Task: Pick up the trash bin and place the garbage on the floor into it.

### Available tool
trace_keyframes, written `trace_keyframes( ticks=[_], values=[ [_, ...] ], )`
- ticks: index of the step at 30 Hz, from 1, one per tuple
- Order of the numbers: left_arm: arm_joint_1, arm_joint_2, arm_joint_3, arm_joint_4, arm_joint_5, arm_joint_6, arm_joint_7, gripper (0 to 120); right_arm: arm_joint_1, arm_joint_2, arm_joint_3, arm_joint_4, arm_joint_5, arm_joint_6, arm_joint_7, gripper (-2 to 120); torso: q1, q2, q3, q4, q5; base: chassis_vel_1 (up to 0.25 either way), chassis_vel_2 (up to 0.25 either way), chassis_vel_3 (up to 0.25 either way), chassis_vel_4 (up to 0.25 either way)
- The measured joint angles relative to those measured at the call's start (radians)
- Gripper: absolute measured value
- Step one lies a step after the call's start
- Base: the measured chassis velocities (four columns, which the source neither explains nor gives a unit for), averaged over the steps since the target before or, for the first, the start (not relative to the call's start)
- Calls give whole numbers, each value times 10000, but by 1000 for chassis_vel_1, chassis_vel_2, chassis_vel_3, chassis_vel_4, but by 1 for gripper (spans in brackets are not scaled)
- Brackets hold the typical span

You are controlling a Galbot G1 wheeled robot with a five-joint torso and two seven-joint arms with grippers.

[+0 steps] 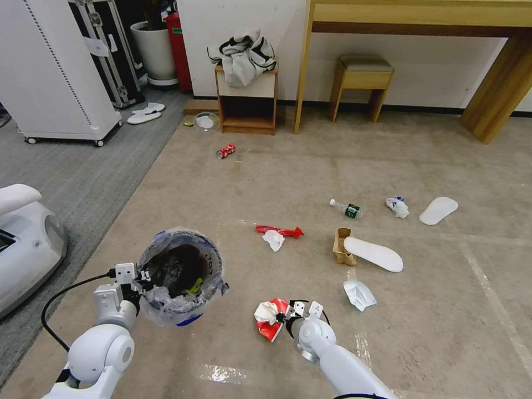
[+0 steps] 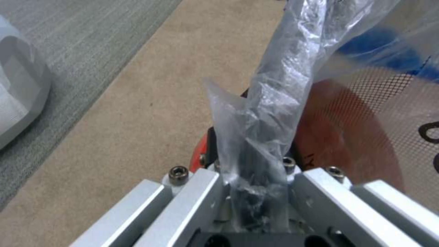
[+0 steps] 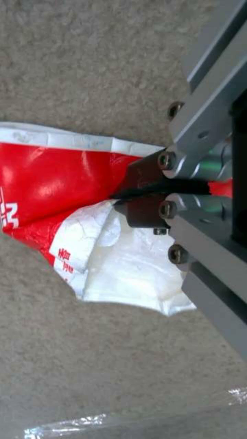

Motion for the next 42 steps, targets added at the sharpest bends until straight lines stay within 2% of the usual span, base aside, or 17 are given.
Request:
trace_keyframes(
  ticks=[20,32,35,36,38,39,42],
  values=[
    [-95,298,314,-151,-169,-12,43,1,-300,-665,-113,1942,257,69,495,0,-2,4,-2,1,1,0,0,0,0],
    [-139,522,657,-265,-351,-45,264,1,-634,-1520,-23,3371,472,124,866,0,-2,4,-3,1,2,0,0,0,0],
    [-225,567,899,-303,-395,-50,304,1,-788,-2240,62,4089,539,141,898,0,-1,4,-3,2,3,0,0,0,0],
    [-225,567,899,-303,-395,-50,304,1,-788,-2240,62,4089,539,141,898,0,-1,4,-3,2,3,0,0,0,0],
    [-318,650,1104,-305,-429,-60,360,1,-904,-2925,138,4762,540,168,796,0,-2,4,-2,0,1,0,0,0,0],
    [-318,650,1104,-305,-429,-60,360,1,-904,-2925,138,4762,540,168,796,0,-2,4,-2,0,1,0,0,0,0],
    [-442,791,1372,-310,-450,-84,416,1,-1105,-3726,346,5860,550,207,651,0,-2,4,-2,0,1,0,0,0,0]
  ],
)
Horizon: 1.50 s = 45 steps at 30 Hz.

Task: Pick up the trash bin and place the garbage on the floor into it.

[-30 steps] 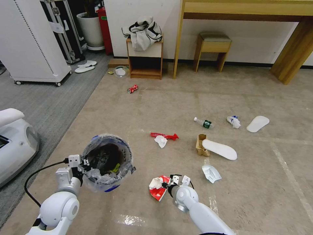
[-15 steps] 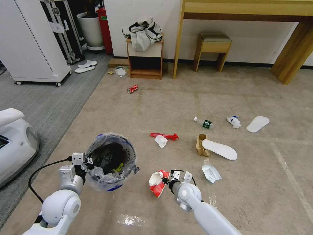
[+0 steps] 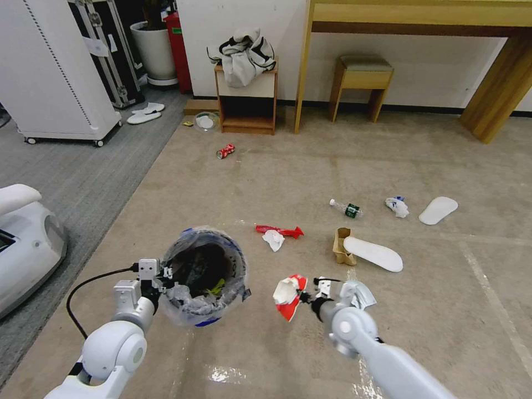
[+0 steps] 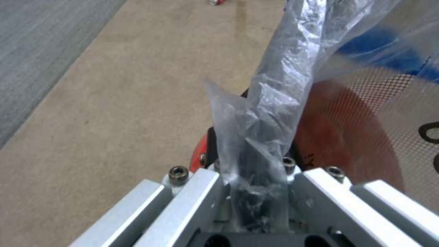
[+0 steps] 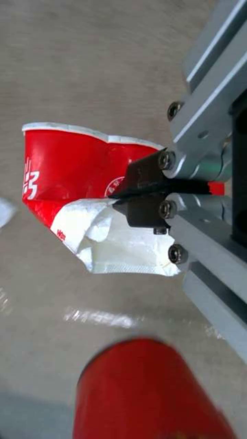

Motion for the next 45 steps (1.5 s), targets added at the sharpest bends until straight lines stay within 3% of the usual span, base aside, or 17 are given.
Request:
trace_keyframes(
  ticks=[9,17,29,39,45],
  values=[
    [-68,73,395,-68,41,-17,40,1,-549,-1069,879,2160,108,11,-207,0,-1,0,0,2,0,0,0,0,0],
    [-103,65,574,-52,153,-27,48,1,-867,-1590,1609,3466,271,12,-447,0,-1,0,-1,1,0,0,0,0,0],
    [-204,-32,772,189,483,-117,136,1,-1304,-2802,2869,5421,743,138,-1940,0,-1,0,-1,0,-2,0,0,0,0],
    [-155,-14,774,114,396,-126,199,1,-1035,-2776,2435,5658,590,-97,-2645,0,-1,0,0,1,-1,0,0,0,0],
    [-118,-43,789,-20,381,-117,209,1,90,-2461,1124,5541,567,-262,-2758,0,-1,1,0,3,-4,0,0,0,0]
  ],
)
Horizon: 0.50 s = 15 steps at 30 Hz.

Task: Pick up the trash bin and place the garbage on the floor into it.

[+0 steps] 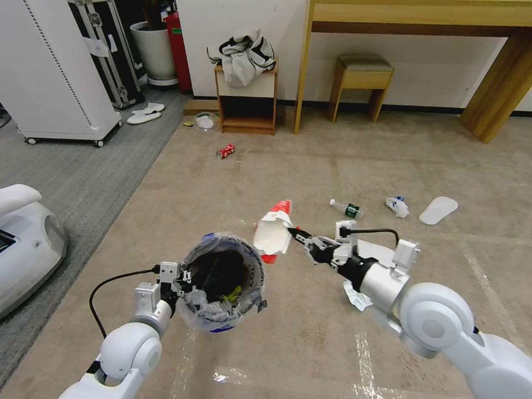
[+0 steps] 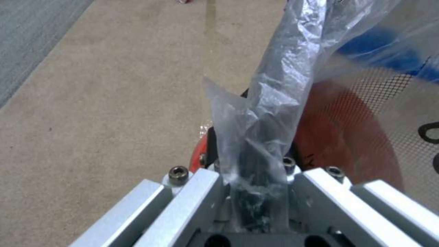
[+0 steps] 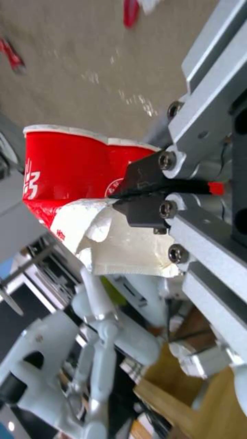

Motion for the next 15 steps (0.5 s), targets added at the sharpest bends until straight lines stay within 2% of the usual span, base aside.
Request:
trace_keyframes(
  ticks=[7,15],
  values=[
    [29,-1,3,-118,-20,31,8,1,610,470,-1209,-197,-149,-128,92,0,0,-1,0,-2,1,0,0,0,0],
    [2,-43,-5,-172,-93,83,7,1,825,789,-1980,-383,-359,-202,128,0,0,0,0,-2,1,0,0,0,0]
  ],
)
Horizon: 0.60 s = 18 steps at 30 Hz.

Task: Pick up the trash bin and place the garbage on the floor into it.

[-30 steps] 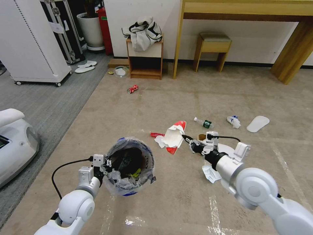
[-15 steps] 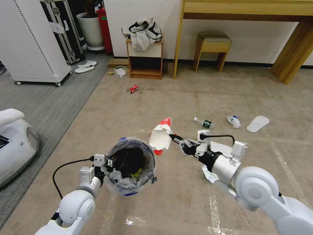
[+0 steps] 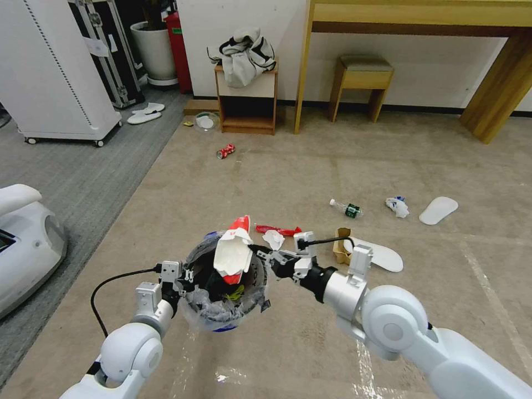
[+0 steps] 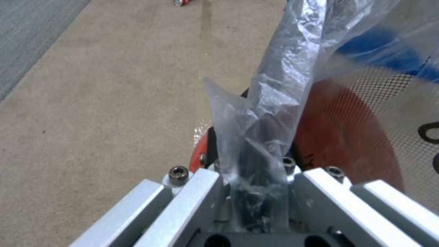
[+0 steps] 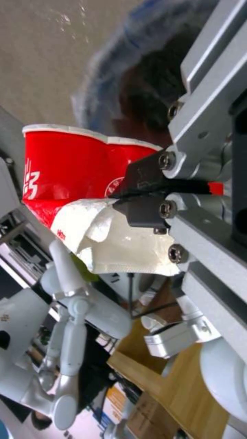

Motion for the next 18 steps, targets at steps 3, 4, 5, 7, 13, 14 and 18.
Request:
trace_keyframes(
  ticks=[3,4,5,7,13,14,18],
  values=[
    [13,-3,-8,-44,-59,10,0,1,-83,68,-149,-79,-123,-8,16,0,0,-1,0,0,0,0,0,0,0],
    [29,-4,-22,-71,-90,11,0,1,-172,107,-194,-156,-226,-11,19,0,0,0,0,0,1,0,0,0,0],
    [29,-4,-22,-71,-90,11,0,1,-172,107,-194,-156,-226,-11,19,0,0,0,0,0,1,0,0,0,0],
    [58,0,-53,-116,-131,16,0,1,-301,174,-239,-292,-351,-23,22,0,0,0,0,-1,0,0,0,0,0],
    [216,38,-111,-391,-312,77,0,1,-375,424,-471,-657,-618,-24,117,0,0,0,0,0,1,0,0,0,0],
    [216,38,-111,-391,-312,77,0,1,-375,424,-471,-657,-618,-24,117,0,0,0,0,0,1,0,0,0,0],
    [274,14,-136,-444,-335,96,-5,1,-298,531,-691,-884,-805,6,139,0,0,0,0,0,2,0,0,0,0]
  ],
)
